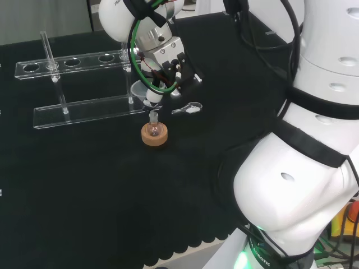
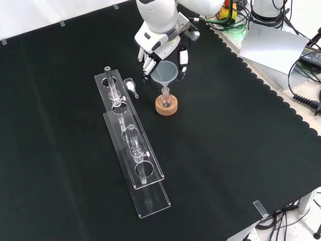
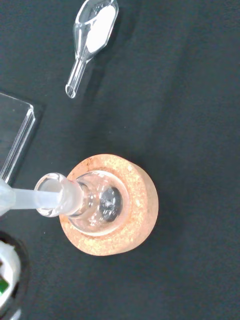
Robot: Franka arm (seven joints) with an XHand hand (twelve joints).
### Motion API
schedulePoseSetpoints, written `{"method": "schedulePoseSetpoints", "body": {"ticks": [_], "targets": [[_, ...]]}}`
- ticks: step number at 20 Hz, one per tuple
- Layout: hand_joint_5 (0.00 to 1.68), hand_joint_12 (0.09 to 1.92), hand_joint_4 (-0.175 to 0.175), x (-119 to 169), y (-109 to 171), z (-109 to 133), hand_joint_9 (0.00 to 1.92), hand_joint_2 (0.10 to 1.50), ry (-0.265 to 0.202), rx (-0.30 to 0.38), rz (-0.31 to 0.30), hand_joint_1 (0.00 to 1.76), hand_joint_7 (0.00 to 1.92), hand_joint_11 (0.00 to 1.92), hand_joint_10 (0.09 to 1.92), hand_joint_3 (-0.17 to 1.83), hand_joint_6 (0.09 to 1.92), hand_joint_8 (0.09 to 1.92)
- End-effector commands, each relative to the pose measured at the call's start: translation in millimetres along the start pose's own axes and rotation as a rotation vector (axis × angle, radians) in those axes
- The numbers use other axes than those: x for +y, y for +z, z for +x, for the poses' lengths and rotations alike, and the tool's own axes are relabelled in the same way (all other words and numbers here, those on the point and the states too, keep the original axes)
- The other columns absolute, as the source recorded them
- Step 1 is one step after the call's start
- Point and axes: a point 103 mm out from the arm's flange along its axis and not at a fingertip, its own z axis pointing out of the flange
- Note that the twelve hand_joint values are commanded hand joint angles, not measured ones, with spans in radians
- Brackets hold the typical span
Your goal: Place the funnel on the round-bottom flask.
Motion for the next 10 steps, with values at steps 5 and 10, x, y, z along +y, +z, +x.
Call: {"method": "schedulePoseSetpoints", "body": {"ticks": [5, 10], "targets": [[0.56, 1.05, -0.104, 1.5, 3.4, 1.0, 1.18, 0.71, -0.010, 0.002, -0.003, 0.85, 0.79, 0.86, 0.53, 0.61, 0.79, 0.93], [0.56, 1.05, -0.103, -0.8, 4.9, -0.4, 1.18, 0.70, -0.009, -0.002, -0.001, 0.85, 0.79, 0.86, 0.53, 0.61, 0.79, 0.93]]}}
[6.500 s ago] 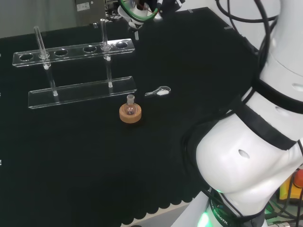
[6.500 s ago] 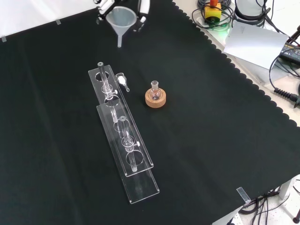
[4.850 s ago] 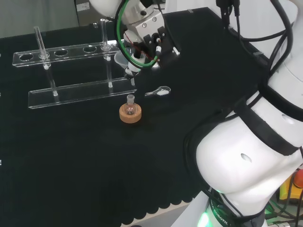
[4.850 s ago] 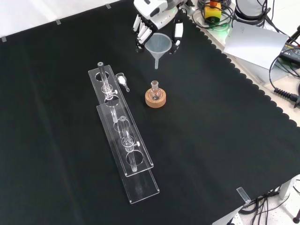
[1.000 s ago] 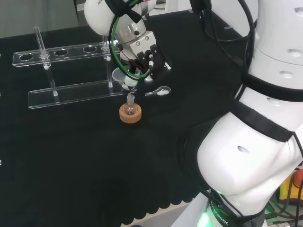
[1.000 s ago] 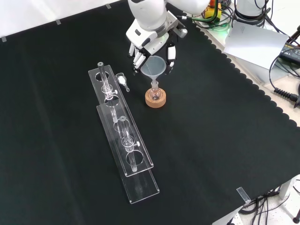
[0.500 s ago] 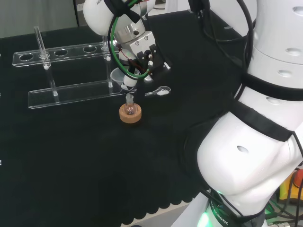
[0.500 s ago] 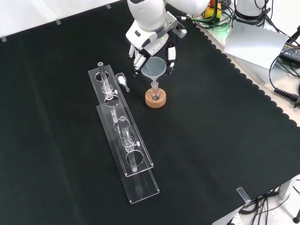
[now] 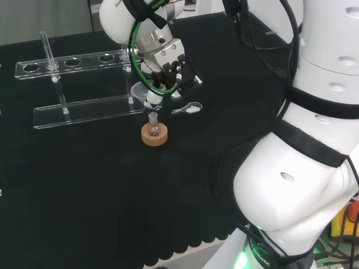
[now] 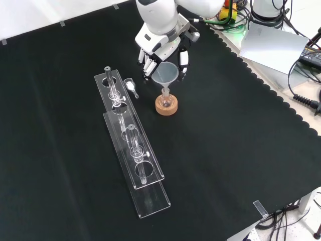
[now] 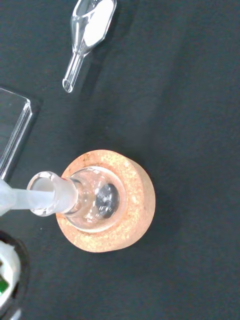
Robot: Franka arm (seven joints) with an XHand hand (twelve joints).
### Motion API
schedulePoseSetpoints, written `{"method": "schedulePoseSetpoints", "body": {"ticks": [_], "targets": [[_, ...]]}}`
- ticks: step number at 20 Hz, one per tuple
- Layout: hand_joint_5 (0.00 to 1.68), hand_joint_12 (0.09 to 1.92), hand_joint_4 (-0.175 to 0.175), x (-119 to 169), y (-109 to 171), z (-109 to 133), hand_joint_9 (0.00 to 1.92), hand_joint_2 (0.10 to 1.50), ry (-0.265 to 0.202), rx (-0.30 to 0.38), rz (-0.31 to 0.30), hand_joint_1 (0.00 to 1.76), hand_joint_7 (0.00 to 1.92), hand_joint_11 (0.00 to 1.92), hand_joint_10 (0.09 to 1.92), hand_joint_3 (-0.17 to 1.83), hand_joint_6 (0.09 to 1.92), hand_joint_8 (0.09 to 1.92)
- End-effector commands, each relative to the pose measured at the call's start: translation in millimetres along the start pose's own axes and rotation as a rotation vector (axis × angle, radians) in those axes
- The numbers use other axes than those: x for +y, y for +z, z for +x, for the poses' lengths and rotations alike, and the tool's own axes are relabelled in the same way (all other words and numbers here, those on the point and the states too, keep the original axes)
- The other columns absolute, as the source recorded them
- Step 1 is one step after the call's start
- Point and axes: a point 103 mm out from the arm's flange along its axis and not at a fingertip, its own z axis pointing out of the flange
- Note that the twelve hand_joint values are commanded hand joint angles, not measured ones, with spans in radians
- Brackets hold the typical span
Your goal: Place the funnel on the round-bottom flask.
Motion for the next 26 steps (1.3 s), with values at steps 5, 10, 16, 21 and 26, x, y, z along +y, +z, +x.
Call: {"method": "schedulePoseSetpoints", "body": {"ticks": [5, 10, 16, 21, 26], "targets": [[0.56, 1.05, -0.103, -3, 2, -2, 1.18, 0.70, -0.004, -0.001, -0.007, 0.85, 0.79, 0.86, 0.53, 0.61, 0.79, 0.93], [0.56, 1.05, -0.102, -6, 4, -4, 1.17, 0.70, -0.011, 0.014, -0.020, 0.85, 0.79, 0.86, 0.53, 0.61, 0.79, 0.93], [0.48, 1.05, -0.104, -7, 8, -8, 1.14, 0.70, 0.004, 0.016, -0.001, 0.85, 0.76, 0.85, 0.52, 0.61, 0.75, 0.93], [0.45, 1.06, -0.101, -5, 16, -12, 1.13, 0.70, 0.002, 0.036, -0.008, 0.84, 0.74, 0.85, 0.52, 0.62, 0.73, 0.93], [0.45, 1.06, -0.100, -5, 14, -11, 1.11, 0.70, 0.006, 0.027, -0.015, 0.84, 0.73, 0.84, 0.52, 0.62, 0.71, 0.93]]}}
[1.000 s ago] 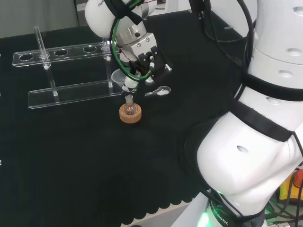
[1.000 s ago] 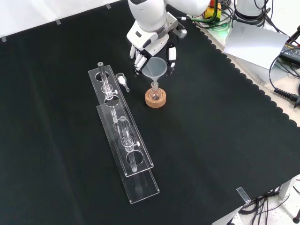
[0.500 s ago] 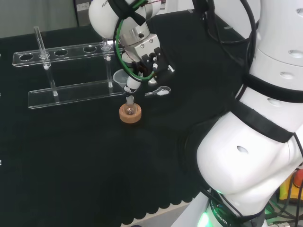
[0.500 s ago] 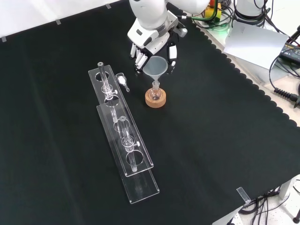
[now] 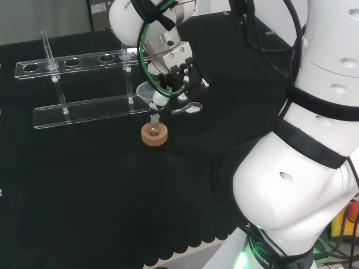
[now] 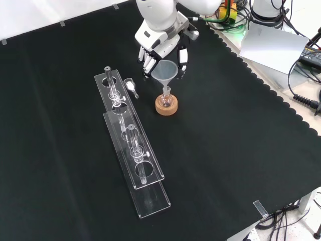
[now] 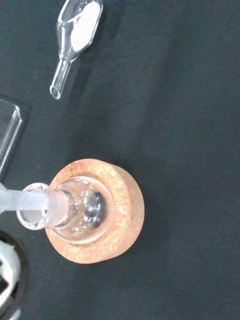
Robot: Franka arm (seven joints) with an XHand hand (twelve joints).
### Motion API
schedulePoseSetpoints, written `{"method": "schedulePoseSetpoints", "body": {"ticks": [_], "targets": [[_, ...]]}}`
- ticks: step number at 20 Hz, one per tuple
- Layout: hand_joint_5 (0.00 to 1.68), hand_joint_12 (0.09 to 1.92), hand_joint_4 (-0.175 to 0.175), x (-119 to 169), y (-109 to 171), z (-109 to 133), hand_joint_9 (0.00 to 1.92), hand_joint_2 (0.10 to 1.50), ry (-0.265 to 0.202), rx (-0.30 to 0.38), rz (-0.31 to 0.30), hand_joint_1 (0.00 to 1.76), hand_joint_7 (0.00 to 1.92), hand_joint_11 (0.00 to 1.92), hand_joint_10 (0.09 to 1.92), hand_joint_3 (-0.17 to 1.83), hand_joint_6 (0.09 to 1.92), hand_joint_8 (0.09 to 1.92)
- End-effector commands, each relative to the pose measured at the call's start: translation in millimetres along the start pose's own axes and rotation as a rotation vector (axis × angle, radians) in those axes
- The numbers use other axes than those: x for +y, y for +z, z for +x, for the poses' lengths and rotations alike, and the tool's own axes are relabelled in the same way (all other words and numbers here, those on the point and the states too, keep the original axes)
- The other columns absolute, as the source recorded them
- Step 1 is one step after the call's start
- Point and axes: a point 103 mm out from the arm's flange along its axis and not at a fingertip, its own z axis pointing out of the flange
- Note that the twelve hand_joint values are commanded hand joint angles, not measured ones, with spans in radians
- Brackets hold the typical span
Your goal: Place the funnel on the round-bottom flask.
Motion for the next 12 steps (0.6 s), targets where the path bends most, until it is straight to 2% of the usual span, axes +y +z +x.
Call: {"method": "schedulePoseSetpoints", "body": {"ticks": [1, 12], "targets": [[0.45, 1.07, -0.100, 0.3, 0.3, 0.6, 1.11, 0.70, 0.003, -0.004, -0.003, 0.84, 0.73, 0.84, 0.53, 0.62, 0.70, 0.93], [0.46, 1.07, -0.100, 1.8, -4.7, 8.1, 1.10, 0.70, -0.013, -0.015, -0.008, 0.84, 0.72, 0.84, 0.54, 0.62, 0.68, 0.93]]}}
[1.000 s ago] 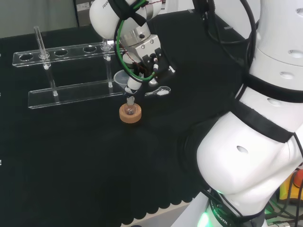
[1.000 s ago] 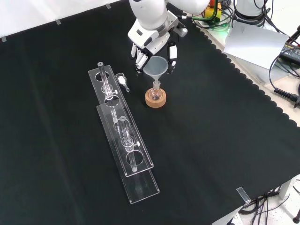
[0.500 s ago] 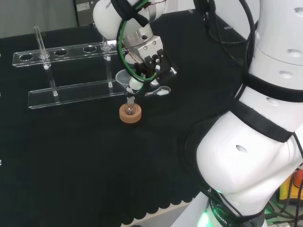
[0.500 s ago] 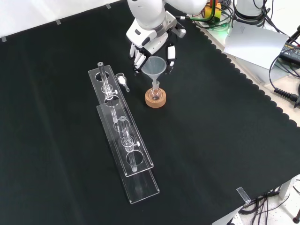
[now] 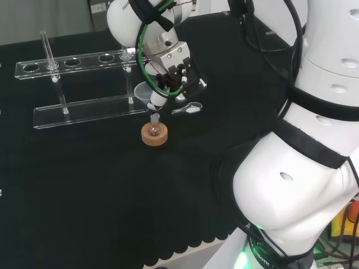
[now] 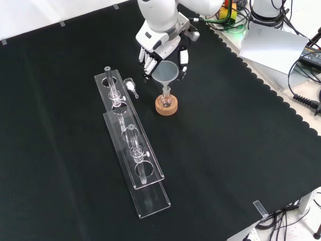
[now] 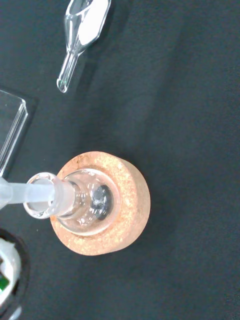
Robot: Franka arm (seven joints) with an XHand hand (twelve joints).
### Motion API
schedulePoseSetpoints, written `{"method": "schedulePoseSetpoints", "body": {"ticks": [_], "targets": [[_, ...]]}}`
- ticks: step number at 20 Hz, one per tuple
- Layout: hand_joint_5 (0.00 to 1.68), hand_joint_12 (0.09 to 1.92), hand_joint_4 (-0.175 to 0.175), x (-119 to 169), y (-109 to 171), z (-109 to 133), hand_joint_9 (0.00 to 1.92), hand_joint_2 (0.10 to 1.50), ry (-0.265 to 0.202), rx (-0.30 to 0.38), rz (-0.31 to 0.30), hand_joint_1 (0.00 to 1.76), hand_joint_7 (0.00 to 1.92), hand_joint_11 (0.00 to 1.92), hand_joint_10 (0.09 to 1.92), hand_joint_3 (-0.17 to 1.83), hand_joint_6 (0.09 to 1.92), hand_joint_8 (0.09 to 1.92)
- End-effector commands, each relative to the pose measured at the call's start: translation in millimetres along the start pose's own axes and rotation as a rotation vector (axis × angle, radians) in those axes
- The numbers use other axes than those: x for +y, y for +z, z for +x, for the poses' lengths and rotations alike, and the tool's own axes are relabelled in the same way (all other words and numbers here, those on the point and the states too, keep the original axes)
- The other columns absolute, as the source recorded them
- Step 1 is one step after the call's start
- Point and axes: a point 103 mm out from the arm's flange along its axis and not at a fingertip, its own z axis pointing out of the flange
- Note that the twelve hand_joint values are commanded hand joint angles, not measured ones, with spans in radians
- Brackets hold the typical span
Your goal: Place the funnel on the round-bottom flask.
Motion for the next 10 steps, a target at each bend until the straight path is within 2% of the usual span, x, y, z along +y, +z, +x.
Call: {"method": "schedulePoseSetpoints", "body": {"ticks": [1, 10], "targets": [[0.46, 1.07, -0.100, -0.1, -0.1, 1.8, 1.10, 0.70, -0.002, -0.003, 0.001, 0.84, 0.72, 0.84, 0.54, 0.62, 0.68, 0.93], [0.41, 1.09, -0.098, -0.9, 5.1, -0.7, 1.07, 0.69, -0.015, 0.014, 0.022, 0.83, 0.69, 0.82, 0.54, 0.62, 0.63, 0.92]]}}
